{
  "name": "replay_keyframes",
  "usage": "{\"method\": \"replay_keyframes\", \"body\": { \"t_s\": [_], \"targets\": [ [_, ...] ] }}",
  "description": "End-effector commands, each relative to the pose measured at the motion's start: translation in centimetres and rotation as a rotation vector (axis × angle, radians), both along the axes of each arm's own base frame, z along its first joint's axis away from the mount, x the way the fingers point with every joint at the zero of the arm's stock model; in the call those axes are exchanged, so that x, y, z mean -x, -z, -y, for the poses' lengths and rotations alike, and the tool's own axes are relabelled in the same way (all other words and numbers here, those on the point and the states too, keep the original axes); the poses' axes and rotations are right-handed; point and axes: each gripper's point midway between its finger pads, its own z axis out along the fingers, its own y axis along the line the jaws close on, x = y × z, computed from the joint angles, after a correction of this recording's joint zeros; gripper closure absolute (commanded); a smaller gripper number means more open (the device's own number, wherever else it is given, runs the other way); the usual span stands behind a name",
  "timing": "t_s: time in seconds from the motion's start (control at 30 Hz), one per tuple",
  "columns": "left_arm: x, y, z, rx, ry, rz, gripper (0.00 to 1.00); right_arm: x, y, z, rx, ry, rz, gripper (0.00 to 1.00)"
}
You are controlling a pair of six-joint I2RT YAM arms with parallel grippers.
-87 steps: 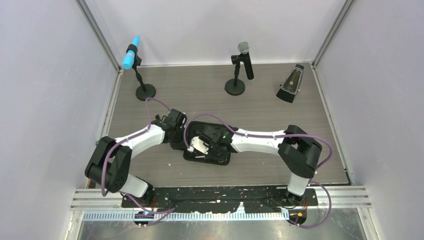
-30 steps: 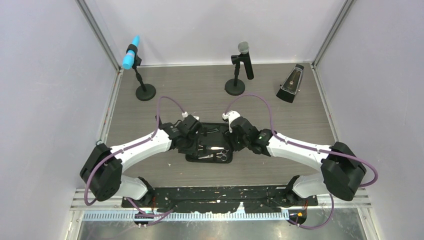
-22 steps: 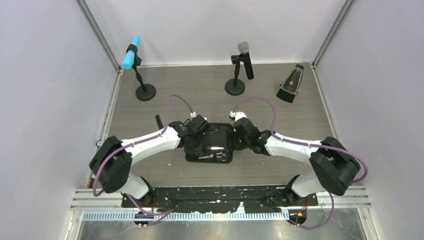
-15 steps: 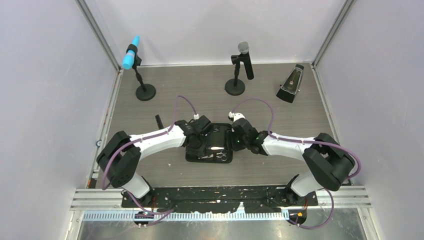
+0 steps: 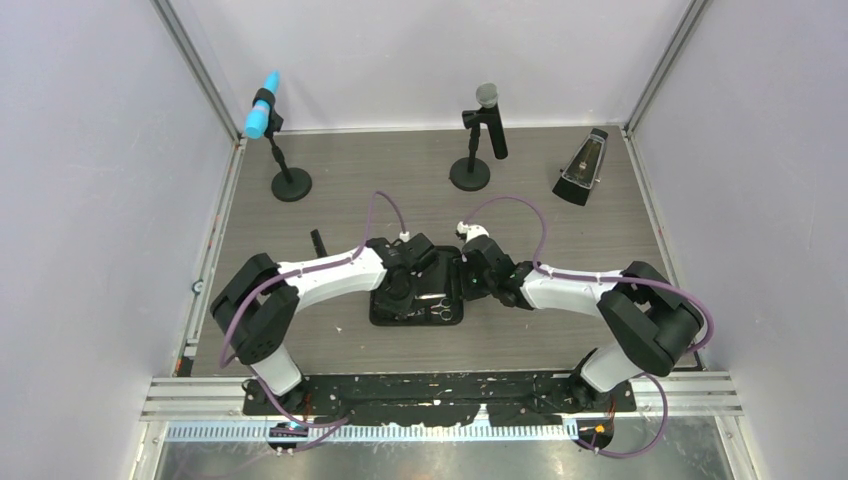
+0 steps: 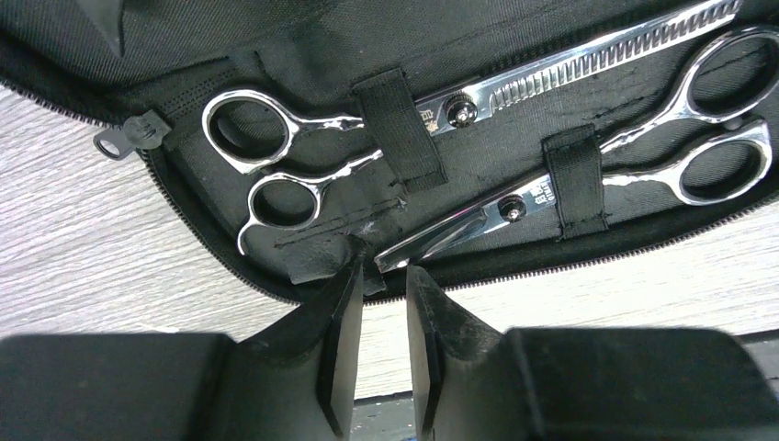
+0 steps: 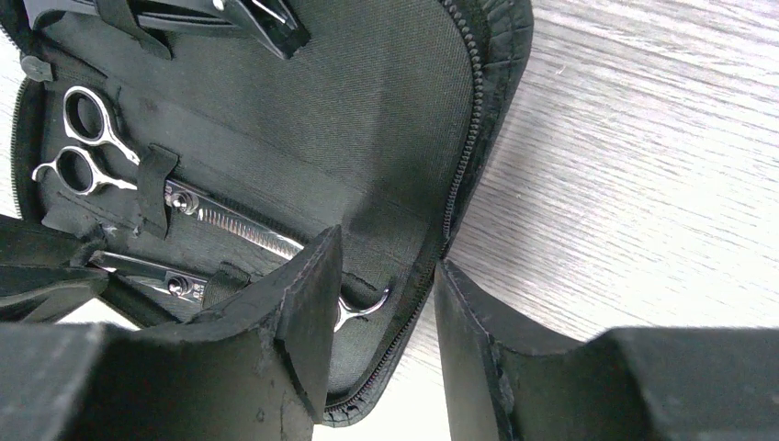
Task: Sort the hair-cutting tools
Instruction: Place the scissors in the hairdressing tool bag.
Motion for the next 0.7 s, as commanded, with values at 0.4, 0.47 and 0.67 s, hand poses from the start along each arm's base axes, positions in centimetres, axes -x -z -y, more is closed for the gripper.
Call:
{"method": "replay_keyframes", "body": {
  "t_s": [0.4, 0.47, 0.67],
  "targets": [
    [-0.25, -0.11, -0.83, -0.111, 0.033, 0.021, 0.81, 0.05, 0.06, -0.77, -0.056, -0.004, -0.023, 0.53],
    [-0.15, 0.09, -0.86, -0.114, 0.035, 0.014, 0.85, 0.02, -0.01, -0.78, -0.059, -0.002, -0.022, 0.53],
    [-0.01, 0.03, -0.35, -0.094, 0.053, 0.007, 1.0, 0.03, 0.07, -0.77, -0.063, 0.005, -0.028, 0.53]
  ]
}}
